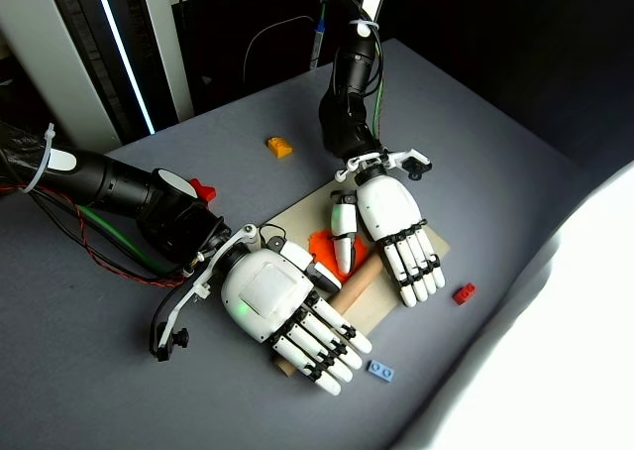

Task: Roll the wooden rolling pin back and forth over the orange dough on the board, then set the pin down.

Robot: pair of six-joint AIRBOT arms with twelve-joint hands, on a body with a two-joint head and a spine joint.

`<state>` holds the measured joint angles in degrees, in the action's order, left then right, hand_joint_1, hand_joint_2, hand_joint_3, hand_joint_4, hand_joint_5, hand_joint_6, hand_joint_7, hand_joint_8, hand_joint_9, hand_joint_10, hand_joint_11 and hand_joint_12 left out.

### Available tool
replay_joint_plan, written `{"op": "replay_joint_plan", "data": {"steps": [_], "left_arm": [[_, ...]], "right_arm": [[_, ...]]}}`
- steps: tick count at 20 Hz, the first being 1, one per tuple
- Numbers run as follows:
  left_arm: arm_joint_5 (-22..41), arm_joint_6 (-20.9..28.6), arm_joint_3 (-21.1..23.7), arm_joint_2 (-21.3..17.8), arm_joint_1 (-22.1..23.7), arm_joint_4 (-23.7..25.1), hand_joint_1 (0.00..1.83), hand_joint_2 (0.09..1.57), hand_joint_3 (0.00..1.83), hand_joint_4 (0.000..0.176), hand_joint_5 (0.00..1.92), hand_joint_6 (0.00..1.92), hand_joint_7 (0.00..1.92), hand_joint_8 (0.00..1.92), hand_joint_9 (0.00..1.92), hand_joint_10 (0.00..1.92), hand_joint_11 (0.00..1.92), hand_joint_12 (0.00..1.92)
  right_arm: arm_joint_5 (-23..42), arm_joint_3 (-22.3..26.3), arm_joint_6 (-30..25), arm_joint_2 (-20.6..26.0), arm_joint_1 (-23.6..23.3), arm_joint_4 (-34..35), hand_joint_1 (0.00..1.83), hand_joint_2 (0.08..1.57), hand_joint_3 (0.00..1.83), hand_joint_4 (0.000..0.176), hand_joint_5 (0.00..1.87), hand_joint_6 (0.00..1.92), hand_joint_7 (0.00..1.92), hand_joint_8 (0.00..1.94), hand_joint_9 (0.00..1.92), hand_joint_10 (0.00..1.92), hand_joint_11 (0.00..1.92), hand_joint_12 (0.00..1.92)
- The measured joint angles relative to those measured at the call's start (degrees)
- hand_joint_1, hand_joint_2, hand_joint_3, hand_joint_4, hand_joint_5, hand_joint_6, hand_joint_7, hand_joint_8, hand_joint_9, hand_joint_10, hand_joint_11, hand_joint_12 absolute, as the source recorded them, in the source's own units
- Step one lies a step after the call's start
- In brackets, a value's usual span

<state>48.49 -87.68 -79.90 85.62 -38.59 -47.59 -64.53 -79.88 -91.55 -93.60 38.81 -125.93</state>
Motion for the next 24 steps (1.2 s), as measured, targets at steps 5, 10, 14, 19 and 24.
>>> {"op": "replay_joint_plan", "data": {"steps": [5, 10, 14, 19, 24], "left_arm": [[-0.8, 1.7, -0.4, 0.0, 0.4, 0.1, 0.0, 1.41, 0.0, 0.0, 0.0, 0.0, 0.0, 0.0, 0.0, 0.0, 0.0, 0.0], [-2.2, 3.0, -0.2, -0.9, 0.4, 0.2, 0.0, 1.41, 0.0, 0.0, 0.0, 0.0, 0.0, 0.0, 0.0, 0.0, 0.0, 0.0], [-2.8, 5.3, 0.0, -1.5, 0.4, 0.2, 0.0, 1.41, 0.0, 0.0, 0.0, 0.0, 0.0, 0.0, 0.0, 0.0, 0.0, 0.0], [-3.1, 8.1, 0.0, -1.9, 0.4, 0.1, 0.0, 1.41, 0.0, 0.0, 0.0, 0.0, 0.0, 0.0, 0.0, 0.0, 0.0, 0.0], [-3.6, 9.7, 0.0, -2.3, 0.4, 0.2, 0.0, 1.41, 0.0, 0.0, 0.0, 0.0, 0.0, 0.0, 0.0, 0.0, 0.0, 0.0]], "right_arm": [[0.0, 0.0, 0.0, 0.0, 0.0, 0.0, 0.0, 1.51, 0.0, 0.0, 0.1, 0.0, 0.07, 0.0, 0.03, 0.0, 0.0, 0.0], [0.0, 0.0, 0.1, 0.0, 0.0, -0.1, 0.0, 1.51, 0.0, 0.0, 0.11, 0.0, 0.08, 0.01, 0.04, 0.01, 0.01, 0.01], [-0.1, 0.0, 0.2, 0.0, 0.0, -0.1, 0.0, 1.51, 0.0, 0.0, 0.1, 0.0, 0.08, 0.0, 0.04, 0.01, 0.01, 0.01], [-0.2, 0.0, 0.2, 0.0, 0.0, 0.0, 0.0, 1.51, 0.0, 0.0, 0.1, 0.0, 0.07, 0.0, 0.04, 0.01, 0.01, 0.01], [-0.3, 0.0, 0.3, 0.0, 0.0, 0.0, 0.0, 1.51, 0.0, 0.0, 0.1, 0.0, 0.07, 0.0, 0.03, 0.0, 0.0, 0.0]]}}
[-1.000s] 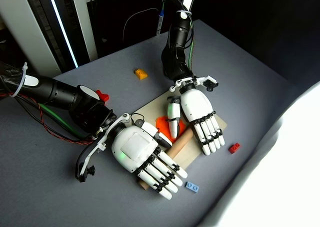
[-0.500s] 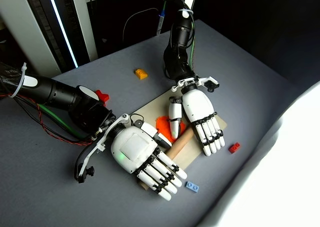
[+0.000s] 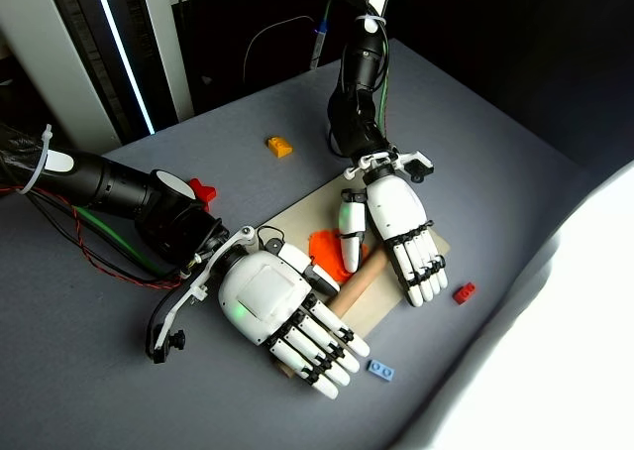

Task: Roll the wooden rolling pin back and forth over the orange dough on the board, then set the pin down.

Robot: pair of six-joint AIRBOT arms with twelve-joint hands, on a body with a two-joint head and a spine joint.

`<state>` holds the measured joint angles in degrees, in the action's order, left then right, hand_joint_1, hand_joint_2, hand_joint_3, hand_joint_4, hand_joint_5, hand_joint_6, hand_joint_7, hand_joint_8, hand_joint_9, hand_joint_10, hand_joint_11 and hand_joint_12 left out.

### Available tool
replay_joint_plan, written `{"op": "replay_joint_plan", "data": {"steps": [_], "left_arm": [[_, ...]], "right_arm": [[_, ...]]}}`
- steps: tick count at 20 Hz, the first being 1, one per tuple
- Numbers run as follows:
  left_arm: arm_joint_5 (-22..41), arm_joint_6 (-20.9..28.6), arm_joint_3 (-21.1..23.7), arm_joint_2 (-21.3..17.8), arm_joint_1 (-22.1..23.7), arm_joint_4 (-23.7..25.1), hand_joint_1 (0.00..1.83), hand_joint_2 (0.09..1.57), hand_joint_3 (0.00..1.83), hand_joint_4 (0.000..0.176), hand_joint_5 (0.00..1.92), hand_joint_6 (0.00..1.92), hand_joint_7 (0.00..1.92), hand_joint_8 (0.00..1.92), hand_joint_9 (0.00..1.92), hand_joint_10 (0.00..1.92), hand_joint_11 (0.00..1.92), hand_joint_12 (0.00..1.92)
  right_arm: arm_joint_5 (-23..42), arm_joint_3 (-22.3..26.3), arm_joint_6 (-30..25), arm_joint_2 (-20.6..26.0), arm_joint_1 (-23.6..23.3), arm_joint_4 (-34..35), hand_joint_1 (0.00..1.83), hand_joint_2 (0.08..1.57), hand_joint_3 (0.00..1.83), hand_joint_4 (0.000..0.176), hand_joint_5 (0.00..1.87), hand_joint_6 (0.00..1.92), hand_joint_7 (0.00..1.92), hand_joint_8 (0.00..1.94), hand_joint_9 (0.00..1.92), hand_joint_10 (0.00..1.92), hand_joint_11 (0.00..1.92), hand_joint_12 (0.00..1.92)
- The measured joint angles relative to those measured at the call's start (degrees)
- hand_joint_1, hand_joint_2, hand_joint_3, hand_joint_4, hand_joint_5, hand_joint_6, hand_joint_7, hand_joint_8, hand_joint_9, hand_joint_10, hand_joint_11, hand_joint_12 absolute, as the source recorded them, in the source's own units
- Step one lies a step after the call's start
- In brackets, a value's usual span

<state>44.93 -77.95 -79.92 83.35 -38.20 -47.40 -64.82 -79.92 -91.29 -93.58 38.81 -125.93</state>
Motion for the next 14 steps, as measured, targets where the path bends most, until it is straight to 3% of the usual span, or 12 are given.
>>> {"op": "replay_joint_plan", "data": {"steps": [14], "left_arm": [[-2.5, 0.5, -2.2, 0.1, 1.3, -0.1, 0.0, 1.41, 0.0, 0.0, 0.03, 0.01, 0.04, 0.01, 0.01, 0.0, 0.0, 0.0]], "right_arm": [[-0.4, 0.0, 0.2, 0.0, -0.1, 0.7, 0.0, 1.51, 0.0, 0.0, 0.13, 0.01, 0.11, 0.01, 0.08, 0.02, 0.03, 0.02]]}}
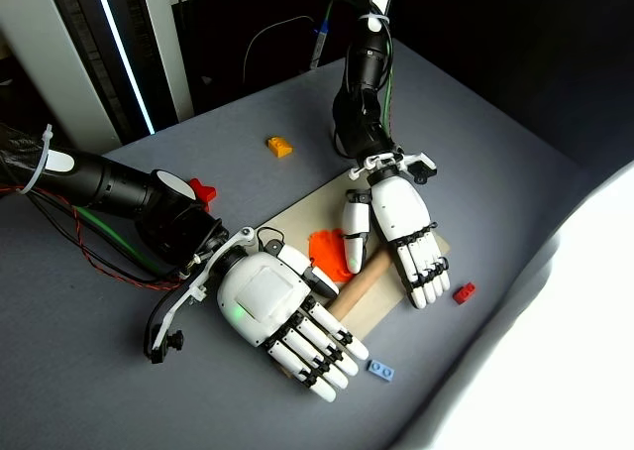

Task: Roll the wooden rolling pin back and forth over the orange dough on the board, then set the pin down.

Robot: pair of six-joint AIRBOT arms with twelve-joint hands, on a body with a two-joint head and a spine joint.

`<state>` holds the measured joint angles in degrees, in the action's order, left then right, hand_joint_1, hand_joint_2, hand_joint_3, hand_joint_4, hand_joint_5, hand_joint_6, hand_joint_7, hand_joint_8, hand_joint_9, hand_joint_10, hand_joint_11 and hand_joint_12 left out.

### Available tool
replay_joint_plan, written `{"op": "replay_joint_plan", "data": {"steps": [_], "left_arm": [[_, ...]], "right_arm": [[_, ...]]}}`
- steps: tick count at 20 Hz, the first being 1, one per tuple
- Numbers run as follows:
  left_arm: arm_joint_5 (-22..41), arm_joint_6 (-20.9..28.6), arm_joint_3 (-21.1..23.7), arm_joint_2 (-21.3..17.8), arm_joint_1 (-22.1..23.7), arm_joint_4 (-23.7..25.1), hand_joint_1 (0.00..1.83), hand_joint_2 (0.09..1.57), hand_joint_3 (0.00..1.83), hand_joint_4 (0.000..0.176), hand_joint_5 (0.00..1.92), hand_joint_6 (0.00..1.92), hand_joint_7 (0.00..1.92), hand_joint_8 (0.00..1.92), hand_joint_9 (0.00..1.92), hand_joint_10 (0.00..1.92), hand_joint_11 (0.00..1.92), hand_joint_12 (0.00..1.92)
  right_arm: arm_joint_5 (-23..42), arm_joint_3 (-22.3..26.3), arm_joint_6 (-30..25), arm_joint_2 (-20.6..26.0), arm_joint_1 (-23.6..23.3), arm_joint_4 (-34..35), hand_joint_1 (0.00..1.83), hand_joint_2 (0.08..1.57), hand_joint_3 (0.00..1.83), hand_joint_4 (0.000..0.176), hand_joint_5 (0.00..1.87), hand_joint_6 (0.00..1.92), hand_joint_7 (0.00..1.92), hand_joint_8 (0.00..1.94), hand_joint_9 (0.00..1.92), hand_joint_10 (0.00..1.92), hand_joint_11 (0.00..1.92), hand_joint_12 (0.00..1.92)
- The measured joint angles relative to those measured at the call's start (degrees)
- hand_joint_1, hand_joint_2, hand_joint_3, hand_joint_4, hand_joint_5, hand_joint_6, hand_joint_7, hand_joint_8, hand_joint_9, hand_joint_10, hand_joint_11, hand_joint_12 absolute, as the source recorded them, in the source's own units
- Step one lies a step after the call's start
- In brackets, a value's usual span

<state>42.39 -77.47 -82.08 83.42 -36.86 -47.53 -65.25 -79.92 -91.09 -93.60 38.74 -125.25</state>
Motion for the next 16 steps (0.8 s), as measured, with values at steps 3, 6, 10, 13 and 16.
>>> {"op": "replay_joint_plan", "data": {"steps": [3, 6, 10, 13, 16], "left_arm": [[-0.4, 0.0, -0.2, 0.0, 0.1, -0.1, 0.0, 1.41, 0.0, 0.0, 0.04, 0.02, 0.06, 0.02, 0.02, 0.01, 0.0, 0.0], [-0.6, 0.0, -0.2, 0.0, 0.2, -0.2, 0.0, 1.41, 0.0, 0.0, 0.06, 0.02, 0.08, 0.02, 0.04, 0.01, 0.0, 0.0], [-0.8, 0.0, -0.2, -0.1, 0.2, -0.1, 0.0, 1.41, 0.0, 0.0, 0.06, 0.02, 0.08, 0.02, 0.04, 0.01, 0.0, 0.0], [-1.4, -0.7, 0.1, -0.5, 0.3, 0.3, 0.0, 1.41, 0.0, 0.0, 0.22, 0.01, 0.28, 0.0, 0.24, 0.02, 0.0, 0.37], [-1.5, -1.1, 0.5, -1.0, 0.7, 0.5, 0.0, 1.41, 0.0, 0.0, 0.23, 0.01, 0.29, 0.01, 0.26, 0.02, 0.0, 0.4]], "right_arm": [[0.0, 0.0, 0.0, 0.0, 0.0, 0.0, 0.0, 1.5, 0.0, 0.0, 0.16, 0.0, 0.15, 0.01, 0.13, 0.0, 0.0, 0.21], [-0.2, 0.0, 0.0, 0.0, 0.0, 0.1, 0.0, 1.51, 0.0, 0.0, 0.19, 0.01, 0.17, 0.01, 0.15, 0.0, 0.0, 0.24], [-0.4, 0.1, 0.3, 0.0, 0.0, 0.1, 0.0, 1.51, 0.0, 0.0, 0.19, 0.01, 0.18, 0.01, 0.15, 0.01, 0.0, 0.25], [-1.1, 0.5, 0.5, 0.0, 0.0, 0.0, 0.0, 1.52, 0.0, 0.0, 0.39, 0.02, 0.46, 0.01, 0.43, 0.04, 0.0, 0.96], [-1.9, 1.0, 0.7, 0.2, 0.0, -0.3, 0.0, 1.51, 0.0, 0.0, 0.39, 0.01, 0.44, 0.0, 0.4, 0.02, 0.0, 0.96]]}}
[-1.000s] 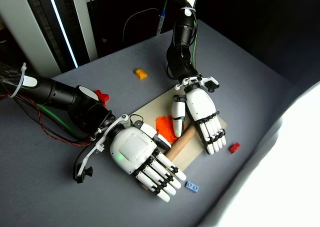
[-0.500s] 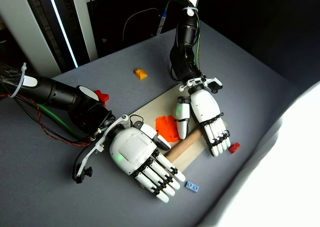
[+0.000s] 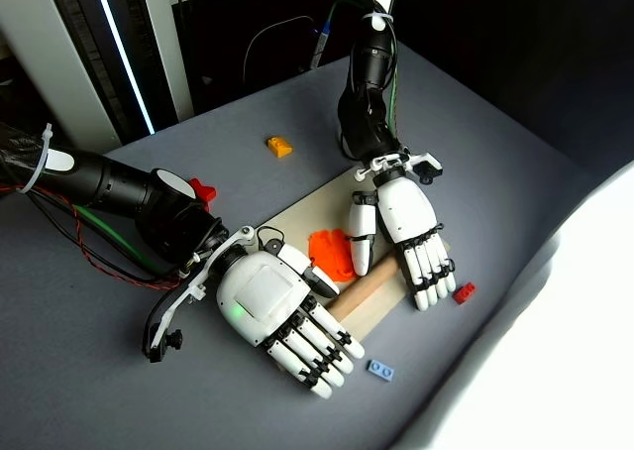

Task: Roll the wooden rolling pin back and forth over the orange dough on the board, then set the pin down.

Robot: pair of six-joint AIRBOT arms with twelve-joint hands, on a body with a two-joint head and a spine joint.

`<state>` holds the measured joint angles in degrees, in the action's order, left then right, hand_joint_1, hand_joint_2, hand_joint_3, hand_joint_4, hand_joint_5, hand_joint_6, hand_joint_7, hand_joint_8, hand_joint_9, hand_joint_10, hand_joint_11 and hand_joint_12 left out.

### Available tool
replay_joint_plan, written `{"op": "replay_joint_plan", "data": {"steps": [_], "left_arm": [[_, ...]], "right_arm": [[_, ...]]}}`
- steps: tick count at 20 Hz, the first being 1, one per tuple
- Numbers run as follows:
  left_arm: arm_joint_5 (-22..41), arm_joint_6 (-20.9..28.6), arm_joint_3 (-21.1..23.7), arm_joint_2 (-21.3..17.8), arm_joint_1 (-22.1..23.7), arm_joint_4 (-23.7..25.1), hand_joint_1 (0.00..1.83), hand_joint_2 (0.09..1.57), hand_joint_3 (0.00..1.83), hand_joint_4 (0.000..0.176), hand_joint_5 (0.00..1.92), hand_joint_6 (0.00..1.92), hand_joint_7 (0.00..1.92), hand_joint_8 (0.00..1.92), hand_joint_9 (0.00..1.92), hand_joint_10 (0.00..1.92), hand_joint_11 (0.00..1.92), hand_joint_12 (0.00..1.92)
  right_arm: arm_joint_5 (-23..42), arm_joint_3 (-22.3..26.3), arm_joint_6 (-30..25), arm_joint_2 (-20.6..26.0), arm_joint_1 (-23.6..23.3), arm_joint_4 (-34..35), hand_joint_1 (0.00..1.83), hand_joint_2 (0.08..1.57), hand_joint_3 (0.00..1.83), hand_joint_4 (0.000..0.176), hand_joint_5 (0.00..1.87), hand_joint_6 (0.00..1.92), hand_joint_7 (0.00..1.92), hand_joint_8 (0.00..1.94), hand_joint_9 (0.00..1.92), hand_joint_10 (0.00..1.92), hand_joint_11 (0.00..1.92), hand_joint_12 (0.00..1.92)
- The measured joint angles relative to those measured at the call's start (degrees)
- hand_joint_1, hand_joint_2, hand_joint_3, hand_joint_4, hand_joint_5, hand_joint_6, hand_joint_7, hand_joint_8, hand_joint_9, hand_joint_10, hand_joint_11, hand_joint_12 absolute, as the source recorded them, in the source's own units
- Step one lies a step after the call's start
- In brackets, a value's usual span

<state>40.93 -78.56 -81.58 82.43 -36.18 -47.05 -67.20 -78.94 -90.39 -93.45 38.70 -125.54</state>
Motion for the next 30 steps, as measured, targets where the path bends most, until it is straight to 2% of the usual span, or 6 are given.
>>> {"op": "replay_joint_plan", "data": {"steps": [2, 4, 14, 30], "left_arm": [[-0.1, -0.1, 0.2, -0.2, 0.0, 0.0, 0.0, 1.4, 0.0, 0.0, 0.22, 0.0, 0.28, 0.0, 0.26, 0.01, 0.0, 0.42], [-0.4, -0.5, 0.3, -0.3, 0.2, -0.1, 0.0, 1.4, 0.0, 0.0, 0.23, 0.0, 0.31, 0.01, 0.28, 0.01, 0.0, 0.45], [-1.6, -0.5, 1.0, -1.3, 0.2, 0.1, 0.0, 1.4, 0.0, 0.0, 0.24, 0.0, 0.32, 0.0, 0.28, 0.01, 0.0, 0.42], [-3.7, -2.5, 5.0, -4.7, 0.2, -0.3, 0.0, 1.4, 0.0, 0.0, 0.23, 0.0, 0.31, 0.0, 0.28, 0.01, 0.0, 0.41]], "right_arm": [[-0.1, 0.1, 0.1, 0.0, 0.0, 0.0, 0.0, 1.51, 0.0, 0.0, 0.41, 0.02, 0.44, 0.0, 0.4, 0.01, 0.0, 0.92], [-0.3, 0.3, 0.2, 0.0, 0.0, 0.2, 0.0, 1.52, 0.0, 0.0, 0.41, 0.02, 0.45, 0.01, 0.43, 0.02, 0.0, 0.99], [-1.9, 2.9, 1.9, 0.5, 0.4, 0.7, 0.0, 1.52, 0.0, 0.0, 0.42, 0.01, 0.46, 0.0, 0.42, 0.01, 0.0, 0.99], [-3.2, 5.9, 2.4, 1.6, 0.9, 0.4, 0.0, 1.52, 0.0, 0.0, 0.45, 0.01, 0.5, 0.01, 0.45, 0.01, 0.0, 1.02]]}}
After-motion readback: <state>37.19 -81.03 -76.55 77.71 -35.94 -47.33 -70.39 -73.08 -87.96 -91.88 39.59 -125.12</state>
